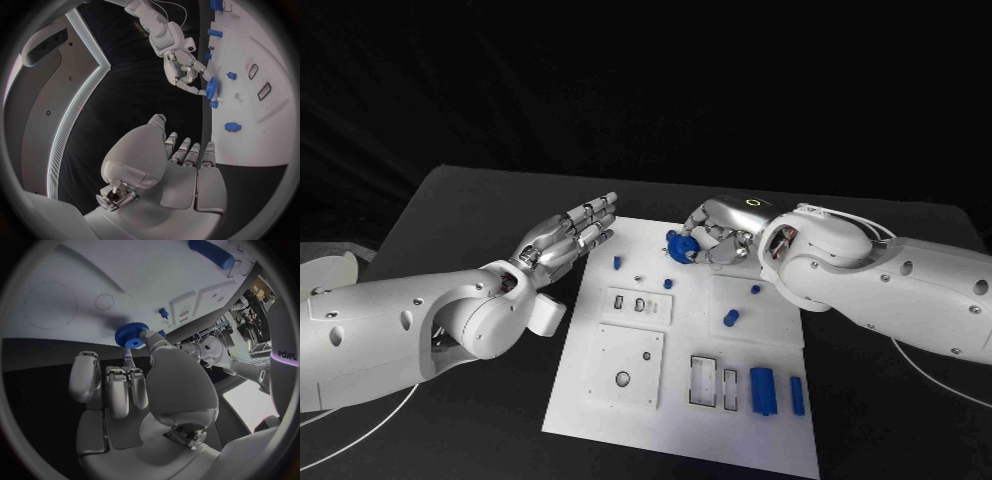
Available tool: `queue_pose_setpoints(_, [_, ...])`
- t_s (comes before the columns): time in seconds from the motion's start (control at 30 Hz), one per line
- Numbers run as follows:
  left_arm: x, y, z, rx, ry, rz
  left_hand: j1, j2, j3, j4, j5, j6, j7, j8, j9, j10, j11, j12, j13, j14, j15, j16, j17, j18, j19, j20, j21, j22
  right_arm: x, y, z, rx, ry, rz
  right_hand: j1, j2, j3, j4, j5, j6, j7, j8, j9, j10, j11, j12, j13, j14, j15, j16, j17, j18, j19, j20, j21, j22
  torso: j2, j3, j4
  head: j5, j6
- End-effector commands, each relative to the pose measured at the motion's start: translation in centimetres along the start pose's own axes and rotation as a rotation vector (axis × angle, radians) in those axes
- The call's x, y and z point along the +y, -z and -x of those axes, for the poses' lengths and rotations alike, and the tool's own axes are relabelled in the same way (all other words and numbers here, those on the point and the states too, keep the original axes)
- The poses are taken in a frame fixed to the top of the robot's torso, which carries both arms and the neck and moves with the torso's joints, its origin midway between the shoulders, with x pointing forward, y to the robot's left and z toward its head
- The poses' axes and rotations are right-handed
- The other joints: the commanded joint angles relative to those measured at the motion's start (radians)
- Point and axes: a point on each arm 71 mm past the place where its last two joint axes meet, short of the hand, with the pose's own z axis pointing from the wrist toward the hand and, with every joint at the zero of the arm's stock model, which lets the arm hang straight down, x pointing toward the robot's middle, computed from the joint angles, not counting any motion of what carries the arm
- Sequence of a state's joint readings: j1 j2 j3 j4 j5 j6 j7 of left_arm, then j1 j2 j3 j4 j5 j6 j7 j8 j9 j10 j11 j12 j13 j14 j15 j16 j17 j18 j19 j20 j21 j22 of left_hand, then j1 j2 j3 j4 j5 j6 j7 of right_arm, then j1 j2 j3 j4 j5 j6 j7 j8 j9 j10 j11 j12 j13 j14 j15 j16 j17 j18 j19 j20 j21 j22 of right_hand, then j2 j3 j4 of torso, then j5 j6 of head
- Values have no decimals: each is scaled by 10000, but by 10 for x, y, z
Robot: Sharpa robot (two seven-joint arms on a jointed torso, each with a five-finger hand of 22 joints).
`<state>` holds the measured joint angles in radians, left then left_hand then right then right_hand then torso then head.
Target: Assemble the parts on the task board
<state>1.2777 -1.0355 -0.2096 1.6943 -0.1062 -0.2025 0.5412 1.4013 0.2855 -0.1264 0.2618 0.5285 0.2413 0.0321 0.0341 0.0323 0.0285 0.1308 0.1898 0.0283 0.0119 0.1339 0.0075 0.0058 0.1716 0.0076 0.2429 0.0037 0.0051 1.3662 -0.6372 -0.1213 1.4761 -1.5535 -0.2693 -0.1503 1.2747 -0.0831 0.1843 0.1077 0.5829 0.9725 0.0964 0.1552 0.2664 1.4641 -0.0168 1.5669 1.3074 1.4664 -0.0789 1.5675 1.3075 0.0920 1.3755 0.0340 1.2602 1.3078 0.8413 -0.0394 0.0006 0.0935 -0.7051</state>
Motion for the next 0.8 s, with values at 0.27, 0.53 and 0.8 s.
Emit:
queue_pose_setpoints(0.27, [-1,-1,-2,127,65,-204,121,-18,64,5,58,26,41,50,16,-26,79,55,17,-8,44,65,10,79,20,73,40,11,9,-9,-8,272,138,318,-20,102,88,-3,-65,536,-258,525,1389,1067,97,39,2634,1044,102,33,2633,-63,-34,58,-108,-40,17,-3,-20,28,-10])
queue_pose_setpoints(0.53, [-1,-2,-2,143,69,-202,122,-17,66,6,59,32,43,51,17,-23,83,62,18,-4,46,69,12,80,21,74,41,11,12,-12,-10,311,131,380,-65,76,194,17,-315,326,-182,363,1376,1067,122,39,2634,1044,137,33,2633,-43,-86,106,-196,-72,-1,7,-26,6,-53])
queue_pose_setpoints(0.8, [0,-3,-2,155,81,-170,123,-15,76,11,61,77,89,61,23,-12,91,77,19,0,55,75,13,80,22,82,41,11,16,-15,-10,290,88,444,-181,9,397,87,-741,-618,-182,-292,1091,1067,62,39,2634,1019,100,-29,2563,12,-214,102,-435,-172,-4,9,-21,0,-81])
